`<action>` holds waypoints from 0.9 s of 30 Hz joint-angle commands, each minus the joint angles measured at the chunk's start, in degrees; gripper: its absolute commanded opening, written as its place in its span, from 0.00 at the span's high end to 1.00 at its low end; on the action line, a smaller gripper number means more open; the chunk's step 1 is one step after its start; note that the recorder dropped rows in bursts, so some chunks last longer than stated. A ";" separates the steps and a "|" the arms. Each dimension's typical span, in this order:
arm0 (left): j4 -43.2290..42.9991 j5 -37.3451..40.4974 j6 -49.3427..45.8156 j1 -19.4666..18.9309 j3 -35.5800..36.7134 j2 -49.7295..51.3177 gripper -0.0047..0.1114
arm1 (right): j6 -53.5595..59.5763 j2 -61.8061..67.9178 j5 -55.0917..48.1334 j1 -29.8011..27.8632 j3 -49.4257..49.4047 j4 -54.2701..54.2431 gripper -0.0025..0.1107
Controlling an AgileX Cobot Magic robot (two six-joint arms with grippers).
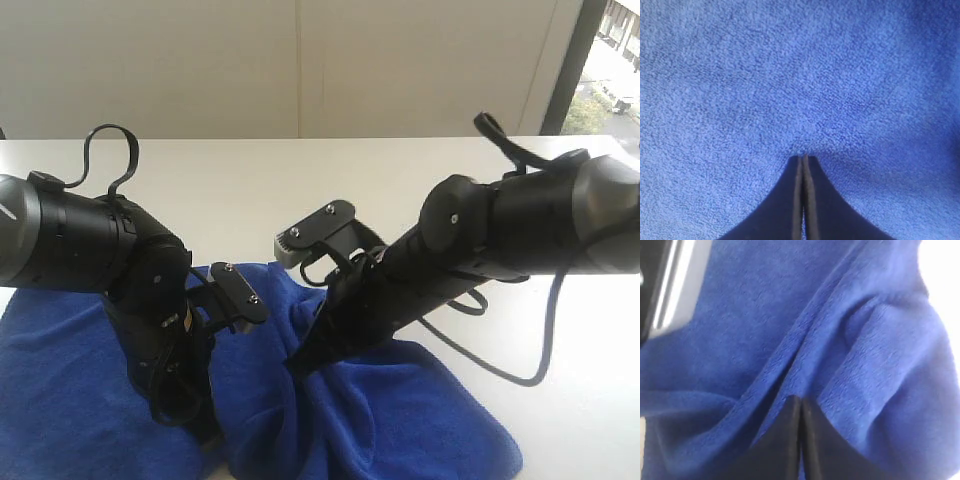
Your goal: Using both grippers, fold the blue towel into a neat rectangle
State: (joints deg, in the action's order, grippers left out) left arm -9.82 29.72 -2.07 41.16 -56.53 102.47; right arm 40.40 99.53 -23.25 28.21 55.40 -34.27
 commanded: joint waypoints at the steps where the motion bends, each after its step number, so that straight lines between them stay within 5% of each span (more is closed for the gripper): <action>1: 0.71 0.45 0.06 0.17 0.53 1.08 0.96 | -0.10 -3.59 4.77 -3.15 -0.07 -0.24 0.85; 6: 0.81 0.45 0.06 0.17 0.53 1.08 0.96 | -2.73 -0.87 4.62 -8.71 -0.07 -0.24 0.50; 16: 0.80 0.43 0.06 0.17 0.53 1.08 0.96 | -2.31 7.83 1.92 -10.87 -0.07 -2.53 0.48; 20: 0.80 0.31 0.06 0.17 0.53 1.08 0.96 | 1.47 7.83 2.04 -10.87 -0.07 -6.25 0.60; 25: 0.80 0.31 0.06 0.17 0.53 1.08 0.96 | 1.92 7.49 3.87 -11.50 -0.07 -5.81 0.96; 27: 0.80 0.31 0.06 0.17 0.53 1.08 0.96 | 1.64 6.38 3.74 -12.71 -0.17 -3.55 0.98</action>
State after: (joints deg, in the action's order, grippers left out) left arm -9.72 29.72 -2.07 41.16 -56.53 102.47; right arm 41.55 107.45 -20.23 17.19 55.40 -40.10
